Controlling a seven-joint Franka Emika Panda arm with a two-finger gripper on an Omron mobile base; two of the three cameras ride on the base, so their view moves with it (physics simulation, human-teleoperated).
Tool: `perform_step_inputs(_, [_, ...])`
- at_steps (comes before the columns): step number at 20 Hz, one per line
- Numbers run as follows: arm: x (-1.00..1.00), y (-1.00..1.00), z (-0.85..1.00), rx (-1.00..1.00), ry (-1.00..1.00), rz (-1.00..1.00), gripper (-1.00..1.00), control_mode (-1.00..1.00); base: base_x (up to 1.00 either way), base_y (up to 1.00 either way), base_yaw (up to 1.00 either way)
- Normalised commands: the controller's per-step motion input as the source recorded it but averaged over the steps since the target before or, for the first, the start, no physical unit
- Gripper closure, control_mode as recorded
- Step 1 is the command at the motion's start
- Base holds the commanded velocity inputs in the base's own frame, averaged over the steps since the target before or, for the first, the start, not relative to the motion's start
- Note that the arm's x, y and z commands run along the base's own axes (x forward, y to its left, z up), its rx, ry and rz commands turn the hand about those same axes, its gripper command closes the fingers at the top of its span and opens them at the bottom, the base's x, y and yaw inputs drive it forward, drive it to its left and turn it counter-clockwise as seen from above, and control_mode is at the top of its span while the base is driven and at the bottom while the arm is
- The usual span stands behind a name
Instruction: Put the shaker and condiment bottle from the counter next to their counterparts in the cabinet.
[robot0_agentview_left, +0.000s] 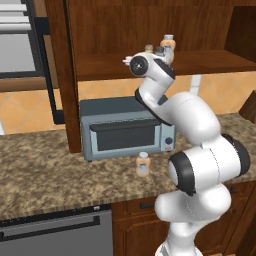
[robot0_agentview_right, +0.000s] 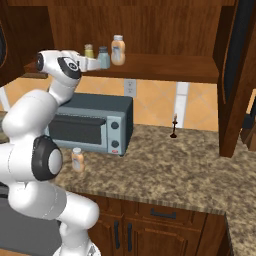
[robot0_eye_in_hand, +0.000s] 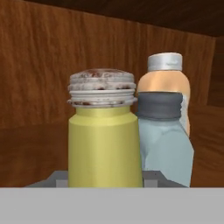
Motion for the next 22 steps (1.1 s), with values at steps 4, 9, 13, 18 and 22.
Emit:
perform_step_inputs(4, [0.29,0.00,-0.42,0.03,0.00,-0.01,1.00,-1.00,0.00,0.00,0.00])
perform_step_inputs(9, [0.41,-0.05,-0.25,0.02,0.00,-0.04,1.00,-1.00,0.00,0.00,0.00])
perform_step_inputs(13, [0.40,-0.01,-0.17,0.01,0.00,-0.04,1.00,-1.00,0.00,0.00,0.00])
perform_step_inputs(18, [0.13,0.00,-0.13,0.01,0.00,-0.03,-1.00,-1.00,0.00,0.00,0.00])
perform_step_inputs(22, [-0.51,0.00,0.06,0.04,-0.02,-0.02,-1.00,-1.00,0.00,0.00,0.00])
